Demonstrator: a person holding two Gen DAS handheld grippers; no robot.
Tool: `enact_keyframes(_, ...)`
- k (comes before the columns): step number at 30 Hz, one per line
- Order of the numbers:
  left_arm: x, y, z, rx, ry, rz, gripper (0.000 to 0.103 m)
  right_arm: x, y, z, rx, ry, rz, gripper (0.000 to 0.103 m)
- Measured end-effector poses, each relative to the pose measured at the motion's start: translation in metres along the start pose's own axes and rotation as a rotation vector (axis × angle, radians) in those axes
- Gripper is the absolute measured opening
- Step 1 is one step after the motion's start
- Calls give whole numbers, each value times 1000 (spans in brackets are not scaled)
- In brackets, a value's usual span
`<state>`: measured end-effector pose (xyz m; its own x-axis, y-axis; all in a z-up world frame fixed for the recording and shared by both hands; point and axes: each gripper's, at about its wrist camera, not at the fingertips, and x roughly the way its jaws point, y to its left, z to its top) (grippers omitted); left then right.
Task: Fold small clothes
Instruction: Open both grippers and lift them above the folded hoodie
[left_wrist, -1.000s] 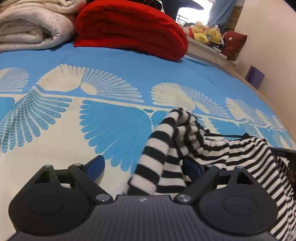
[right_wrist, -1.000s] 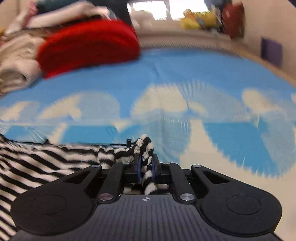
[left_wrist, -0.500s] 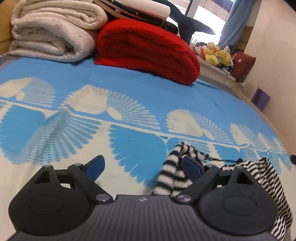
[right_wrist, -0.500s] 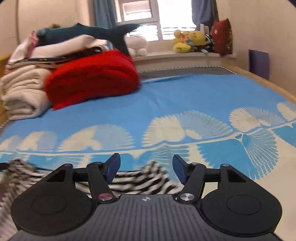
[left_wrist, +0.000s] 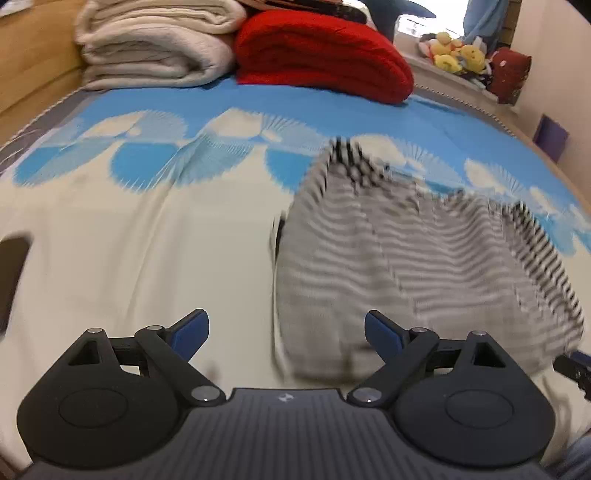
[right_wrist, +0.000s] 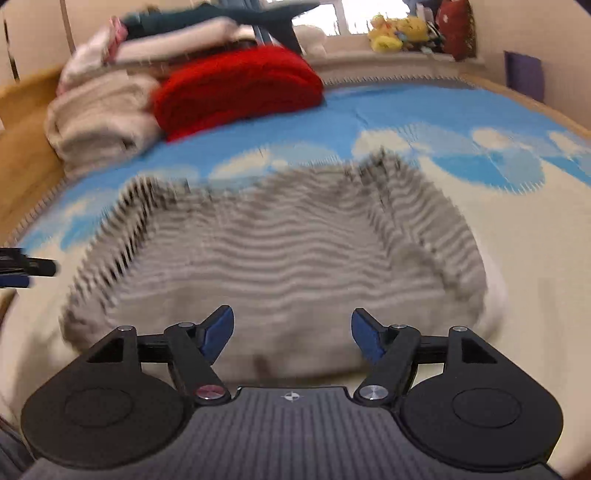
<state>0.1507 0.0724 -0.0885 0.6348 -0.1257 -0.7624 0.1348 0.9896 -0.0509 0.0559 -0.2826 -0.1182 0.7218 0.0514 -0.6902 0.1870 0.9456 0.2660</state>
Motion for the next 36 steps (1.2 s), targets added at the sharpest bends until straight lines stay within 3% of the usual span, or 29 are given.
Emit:
enact_keyframes(3, -12, -8, -46, -9, -15, 18, 94, -9, 7, -23, -29, -1, -11, 72)
enact_keyframes(7, -7, -7, -77, -25, -4, 30, 94, -20, 14, -35, -63, -80, -84, 72)
enact_keyframes(13, -11, -17, -79, 15, -69, 58, 94, -18, 7, -44, -53, -72, -98, 72)
enact_keyframes(19, -1, -19, -75, 22, -52, 49, 94, -11, -1, -48, -46, -42, -168, 72)
enact_keyframes(36, 13, -28, -65, 10, -41, 24, 94, 3, -8, -47, -16, -5, -184, 72)
